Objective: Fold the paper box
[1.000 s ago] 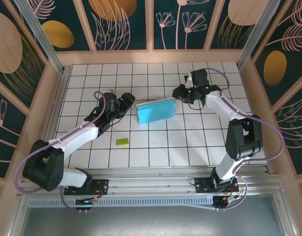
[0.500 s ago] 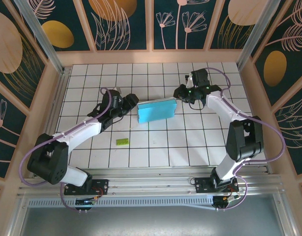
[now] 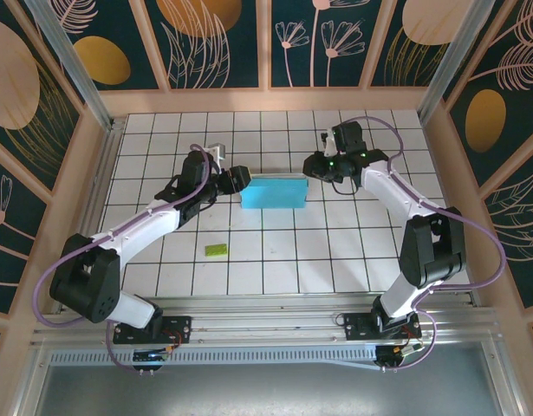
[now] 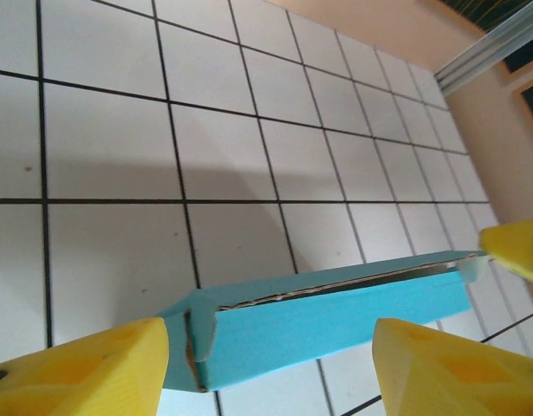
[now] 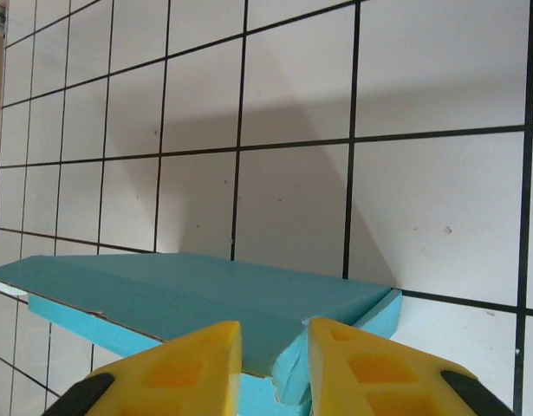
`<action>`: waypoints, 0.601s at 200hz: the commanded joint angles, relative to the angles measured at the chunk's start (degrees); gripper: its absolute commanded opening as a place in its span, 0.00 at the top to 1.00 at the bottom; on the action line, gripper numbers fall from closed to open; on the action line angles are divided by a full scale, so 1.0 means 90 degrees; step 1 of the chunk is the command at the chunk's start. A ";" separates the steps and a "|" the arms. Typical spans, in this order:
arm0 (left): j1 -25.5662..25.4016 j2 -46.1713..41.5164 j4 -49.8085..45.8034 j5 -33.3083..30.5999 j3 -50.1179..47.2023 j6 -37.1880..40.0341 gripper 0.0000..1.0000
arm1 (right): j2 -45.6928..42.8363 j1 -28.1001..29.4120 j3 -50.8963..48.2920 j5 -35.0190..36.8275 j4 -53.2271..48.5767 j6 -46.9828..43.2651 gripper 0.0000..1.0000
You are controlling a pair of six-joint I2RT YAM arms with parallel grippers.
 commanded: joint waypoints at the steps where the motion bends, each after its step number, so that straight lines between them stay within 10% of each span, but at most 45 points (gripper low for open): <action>1: -0.0040 0.0048 -0.0451 -0.0405 0.0366 0.0620 0.36 | -0.0042 0.0047 0.0337 0.0291 -0.0197 -0.0215 0.72; 120: -0.0039 0.0424 -0.1241 -0.0174 0.0945 0.0784 0.49 | -0.0345 0.0353 -0.0168 0.0962 -0.0365 -0.0450 0.79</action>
